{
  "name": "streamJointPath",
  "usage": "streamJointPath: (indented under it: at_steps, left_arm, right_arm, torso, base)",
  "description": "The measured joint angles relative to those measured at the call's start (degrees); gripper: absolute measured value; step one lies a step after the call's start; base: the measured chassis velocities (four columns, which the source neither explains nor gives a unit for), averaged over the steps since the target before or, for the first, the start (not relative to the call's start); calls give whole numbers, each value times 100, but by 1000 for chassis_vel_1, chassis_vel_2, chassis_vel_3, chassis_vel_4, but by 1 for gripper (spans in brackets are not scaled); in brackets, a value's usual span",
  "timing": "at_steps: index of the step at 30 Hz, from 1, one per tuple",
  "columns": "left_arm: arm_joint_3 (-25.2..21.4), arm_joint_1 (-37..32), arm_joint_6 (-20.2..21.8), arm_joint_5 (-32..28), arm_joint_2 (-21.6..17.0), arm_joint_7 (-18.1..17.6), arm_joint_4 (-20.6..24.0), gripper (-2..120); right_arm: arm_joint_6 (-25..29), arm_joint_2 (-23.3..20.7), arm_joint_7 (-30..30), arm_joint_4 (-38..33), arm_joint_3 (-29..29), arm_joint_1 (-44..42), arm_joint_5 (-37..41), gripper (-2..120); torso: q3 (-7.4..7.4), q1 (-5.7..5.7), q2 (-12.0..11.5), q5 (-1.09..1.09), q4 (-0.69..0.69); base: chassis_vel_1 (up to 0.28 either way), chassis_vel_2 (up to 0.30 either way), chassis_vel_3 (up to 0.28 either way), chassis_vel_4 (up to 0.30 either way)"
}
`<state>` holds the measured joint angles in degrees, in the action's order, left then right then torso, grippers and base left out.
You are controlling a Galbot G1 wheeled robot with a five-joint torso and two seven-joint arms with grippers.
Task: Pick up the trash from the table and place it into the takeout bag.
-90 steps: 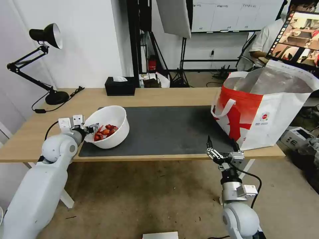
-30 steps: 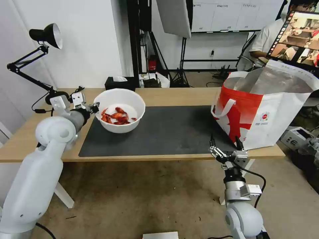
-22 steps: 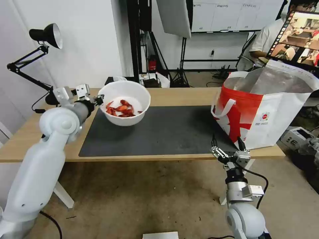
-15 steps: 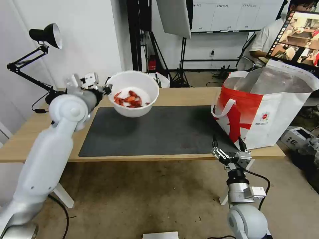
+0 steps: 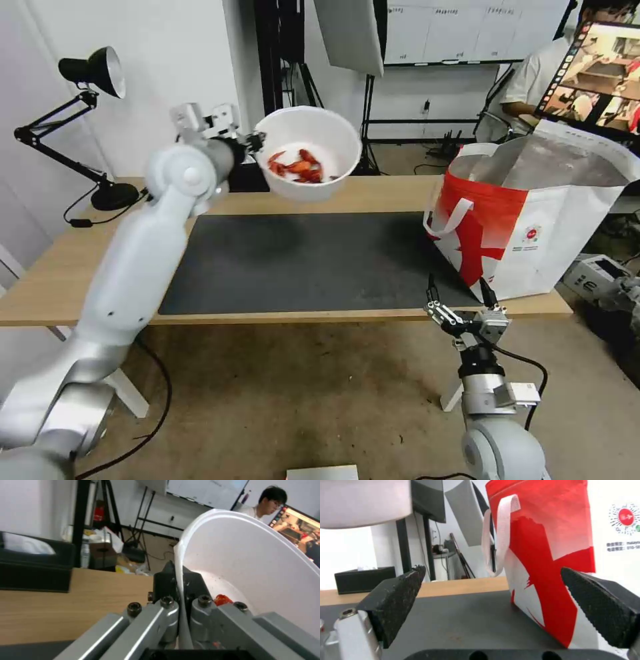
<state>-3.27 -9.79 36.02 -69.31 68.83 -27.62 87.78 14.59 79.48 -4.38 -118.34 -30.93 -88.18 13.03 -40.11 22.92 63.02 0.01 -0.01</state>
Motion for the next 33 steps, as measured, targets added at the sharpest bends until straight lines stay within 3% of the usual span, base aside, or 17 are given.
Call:
streamJointPath:
  at_steps: [7,14,33]
  left_arm:
    - [609,681,-238,201,354,349,-741,0]
    - [975,1123,-546,217,685,581,-1200,0]
    - [1371,1957,-773,325,1918,626,-2203,0]
  right_arm:
    - [3,6,15,-34,-15,-17,-10,100]
    - [6,37,23,-34,-17,-22,-16,100]
    - [23,40,35,-89,-86,-51,-7,100]
  torso:
    - [0,0,0,0,2]
    - [0,0,0,0,1]
    - [0,0,0,0,0]
  base:
    - [0,0,0,0]
    - [0,0,0,0]
    - [0,0,0,0]
